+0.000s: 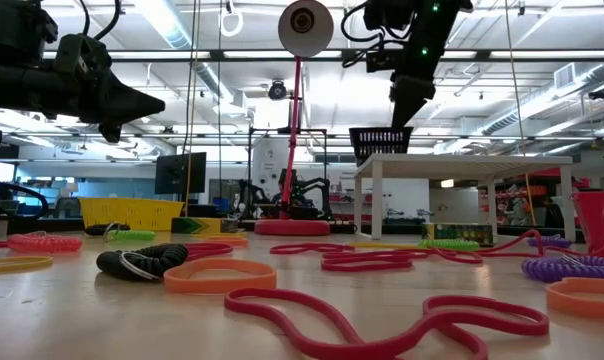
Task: Pick & Place Office Desk Supplies
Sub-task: Put the black bin onto the shelf
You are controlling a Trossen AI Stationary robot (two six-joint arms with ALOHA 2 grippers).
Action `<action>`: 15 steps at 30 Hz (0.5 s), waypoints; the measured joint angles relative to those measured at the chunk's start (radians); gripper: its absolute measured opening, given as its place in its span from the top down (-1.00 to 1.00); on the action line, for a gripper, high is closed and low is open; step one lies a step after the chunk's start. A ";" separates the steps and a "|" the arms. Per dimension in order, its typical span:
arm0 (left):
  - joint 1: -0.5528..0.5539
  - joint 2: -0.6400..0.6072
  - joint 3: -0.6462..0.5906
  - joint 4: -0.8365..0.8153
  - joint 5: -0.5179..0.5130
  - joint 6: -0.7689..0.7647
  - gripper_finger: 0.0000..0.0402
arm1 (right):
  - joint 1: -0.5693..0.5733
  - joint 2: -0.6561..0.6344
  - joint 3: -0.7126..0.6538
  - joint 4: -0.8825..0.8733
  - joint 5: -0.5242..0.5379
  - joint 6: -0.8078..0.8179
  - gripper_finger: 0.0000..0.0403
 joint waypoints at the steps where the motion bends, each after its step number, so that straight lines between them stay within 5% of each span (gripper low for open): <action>1: 0.000 0.000 0.000 0.000 0.000 0.000 0.96 | 0.000 0.000 0.000 0.000 0.000 -0.011 0.75; 4: 0.000 0.000 0.000 0.000 0.000 0.000 0.96 | 0.001 -0.001 0.000 -0.001 0.003 -0.037 0.94; 10: 0.000 0.000 0.000 0.000 0.000 0.000 0.96 | 0.000 -0.015 0.000 -0.024 -0.030 -0.087 0.81; 15: 0.000 0.000 0.000 0.000 0.000 0.000 0.96 | 0.000 -0.042 0.000 -0.066 -0.035 -0.149 0.94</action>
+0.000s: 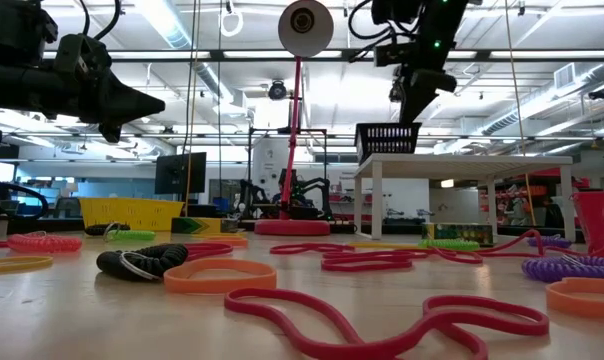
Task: Pick & Place Office Desk Supplies
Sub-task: Put the black bin onto the shelf, then put the yellow bin onto the shelf
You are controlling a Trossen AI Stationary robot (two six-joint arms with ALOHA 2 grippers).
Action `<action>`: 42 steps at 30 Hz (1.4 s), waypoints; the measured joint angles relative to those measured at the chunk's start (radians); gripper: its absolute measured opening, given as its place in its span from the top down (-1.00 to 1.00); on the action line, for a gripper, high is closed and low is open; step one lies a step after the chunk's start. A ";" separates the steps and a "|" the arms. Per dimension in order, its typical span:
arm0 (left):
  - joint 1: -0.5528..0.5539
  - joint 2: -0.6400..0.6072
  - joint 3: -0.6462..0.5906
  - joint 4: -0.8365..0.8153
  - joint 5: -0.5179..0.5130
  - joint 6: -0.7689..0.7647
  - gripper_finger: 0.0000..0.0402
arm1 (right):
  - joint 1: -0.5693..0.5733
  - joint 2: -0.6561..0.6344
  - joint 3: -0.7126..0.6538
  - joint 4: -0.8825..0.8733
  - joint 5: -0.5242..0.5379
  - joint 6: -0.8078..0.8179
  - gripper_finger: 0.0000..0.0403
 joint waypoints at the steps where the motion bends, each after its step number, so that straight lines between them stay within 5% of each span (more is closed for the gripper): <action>1: 0.000 0.000 0.000 0.000 0.000 0.000 0.96 | 0.000 -0.006 0.000 -0.001 -0.003 -0.009 0.95; 15: 0.000 0.000 0.000 0.000 0.000 0.000 0.96 | 0.000 -0.027 0.000 -0.007 -0.025 -0.064 0.92; 26: 0.000 0.000 0.000 0.000 0.000 0.000 0.96 | 0.000 -0.027 0.000 -0.009 -0.025 -0.024 0.54; 42: 0.000 0.000 0.000 0.000 0.000 0.000 0.96 | 0.009 -0.102 0.013 0.013 -0.027 0.071 0.31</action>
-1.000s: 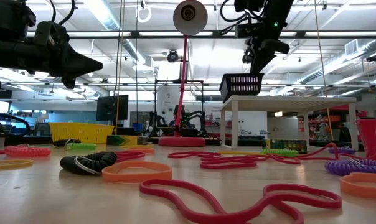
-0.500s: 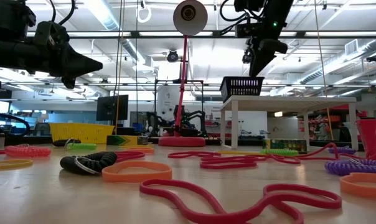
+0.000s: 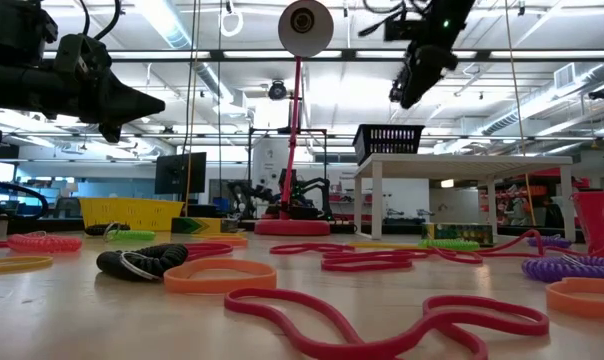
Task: Pick & Place Office Desk Supplies
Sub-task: Put the yellow bin onto the shelf
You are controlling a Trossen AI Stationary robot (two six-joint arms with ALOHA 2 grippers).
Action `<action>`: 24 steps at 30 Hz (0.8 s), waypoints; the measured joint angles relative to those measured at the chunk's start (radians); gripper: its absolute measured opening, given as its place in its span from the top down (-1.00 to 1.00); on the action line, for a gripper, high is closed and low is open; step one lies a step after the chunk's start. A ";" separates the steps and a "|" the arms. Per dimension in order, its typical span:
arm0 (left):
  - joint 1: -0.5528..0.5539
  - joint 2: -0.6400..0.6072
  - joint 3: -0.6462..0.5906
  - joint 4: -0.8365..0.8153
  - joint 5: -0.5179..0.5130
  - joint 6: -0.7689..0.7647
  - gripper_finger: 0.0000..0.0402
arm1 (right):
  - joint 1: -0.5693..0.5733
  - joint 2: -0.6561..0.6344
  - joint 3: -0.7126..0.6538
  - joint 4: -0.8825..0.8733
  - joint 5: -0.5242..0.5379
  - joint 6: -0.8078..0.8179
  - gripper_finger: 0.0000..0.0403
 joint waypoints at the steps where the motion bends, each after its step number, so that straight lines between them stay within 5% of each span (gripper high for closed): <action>1: 0.000 0.000 0.000 0.000 0.000 0.000 0.96 | 0.010 -0.016 0.000 0.003 -0.019 0.025 0.33; 9: 0.000 0.000 0.000 0.000 0.000 0.000 0.96 | 0.159 -0.195 -0.323 0.384 -0.087 0.126 0.93; 16: 0.000 0.000 0.000 0.020 0.000 -0.009 0.96 | 0.345 -0.287 -0.640 0.841 -0.084 0.251 0.87; 24: 0.000 0.000 0.000 0.070 -0.003 -0.174 0.96 | 0.549 -0.290 -0.674 0.708 0.124 0.391 0.95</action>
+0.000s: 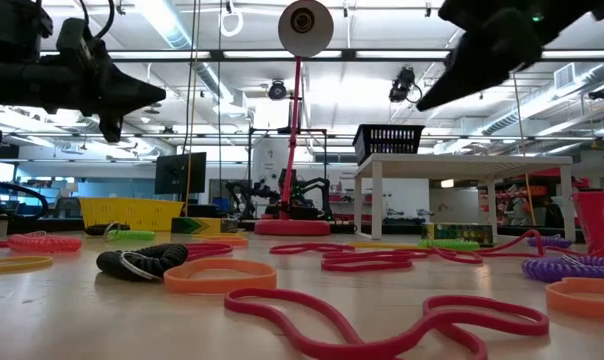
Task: Pick & Place Office Desk Supplies
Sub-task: Put the yellow bin onto the shelf
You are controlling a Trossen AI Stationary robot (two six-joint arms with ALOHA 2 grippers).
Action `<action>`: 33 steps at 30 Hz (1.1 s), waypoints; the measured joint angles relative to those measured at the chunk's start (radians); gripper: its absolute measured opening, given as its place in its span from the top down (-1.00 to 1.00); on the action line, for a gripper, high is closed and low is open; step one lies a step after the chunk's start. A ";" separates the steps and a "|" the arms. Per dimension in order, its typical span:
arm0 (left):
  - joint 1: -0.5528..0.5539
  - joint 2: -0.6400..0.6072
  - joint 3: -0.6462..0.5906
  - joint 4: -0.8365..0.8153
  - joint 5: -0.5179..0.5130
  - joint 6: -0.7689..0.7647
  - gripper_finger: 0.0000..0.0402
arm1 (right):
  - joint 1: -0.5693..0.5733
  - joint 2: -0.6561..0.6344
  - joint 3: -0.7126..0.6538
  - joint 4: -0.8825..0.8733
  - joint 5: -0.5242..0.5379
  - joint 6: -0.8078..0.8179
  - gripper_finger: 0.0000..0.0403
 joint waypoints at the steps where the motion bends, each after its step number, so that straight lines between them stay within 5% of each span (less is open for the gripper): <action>1: 0.000 0.000 0.000 -0.002 0.000 -0.003 0.96 | 0.018 0.000 0.000 -0.018 0.020 0.029 0.94; 7: -0.002 0.084 0.055 -0.136 0.137 0.003 0.96 | 0.121 0.053 0.000 -0.001 0.090 0.150 0.98; 12: 0.000 0.280 0.171 -0.286 -0.047 -0.017 0.92 | 0.172 0.117 0.000 0.099 0.139 0.138 0.94; 22: 0.028 0.761 0.482 -0.620 -0.466 -0.051 0.48 | 0.176 0.166 0.000 0.163 0.141 0.107 0.95; 33: 0.269 1.074 0.566 -0.660 -0.406 0.032 0.12 | 0.177 0.166 0.000 0.162 0.132 0.090 0.98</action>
